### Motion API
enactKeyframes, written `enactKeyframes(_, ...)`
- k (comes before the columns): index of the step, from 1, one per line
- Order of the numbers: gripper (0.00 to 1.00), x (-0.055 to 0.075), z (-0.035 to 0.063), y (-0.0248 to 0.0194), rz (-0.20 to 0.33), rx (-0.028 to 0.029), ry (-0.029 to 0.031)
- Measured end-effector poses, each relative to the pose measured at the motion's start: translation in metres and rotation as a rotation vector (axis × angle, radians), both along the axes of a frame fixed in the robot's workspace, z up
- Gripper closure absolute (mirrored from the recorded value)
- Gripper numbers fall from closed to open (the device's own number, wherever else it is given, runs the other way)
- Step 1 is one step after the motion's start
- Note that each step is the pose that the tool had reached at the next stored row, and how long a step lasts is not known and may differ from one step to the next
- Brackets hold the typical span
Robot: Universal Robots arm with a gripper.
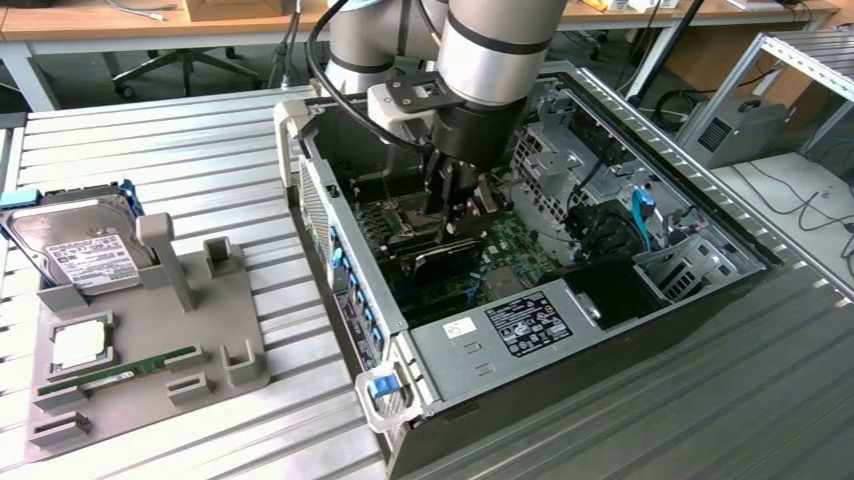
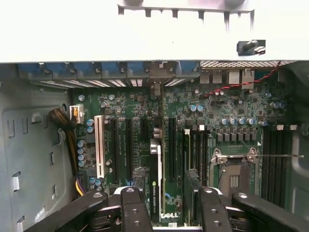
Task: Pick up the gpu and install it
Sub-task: 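Insert the gpu into the slot, then press down on the gpu until it lock into place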
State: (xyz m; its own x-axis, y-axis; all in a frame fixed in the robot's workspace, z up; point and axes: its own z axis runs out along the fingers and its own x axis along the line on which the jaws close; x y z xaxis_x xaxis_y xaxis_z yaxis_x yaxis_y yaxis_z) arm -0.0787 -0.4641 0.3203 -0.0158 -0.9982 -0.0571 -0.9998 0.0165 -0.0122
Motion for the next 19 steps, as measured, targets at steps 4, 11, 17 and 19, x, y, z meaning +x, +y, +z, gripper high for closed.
enactKeyframes(4,0.55,0.0,0.0003,0.0,0.0,0.0001,0.0)
enactKeyframes(11,0.55,0.0,0.0003,0.0,0.0,0.0,0.0)
enactKeyframes(17,0.63,0.0,0.0003,0.0,0.0,0.0,0.0)
enactKeyframes(19,0.75,0.0,0.0003,0.0,0.0,0.0,0.0)
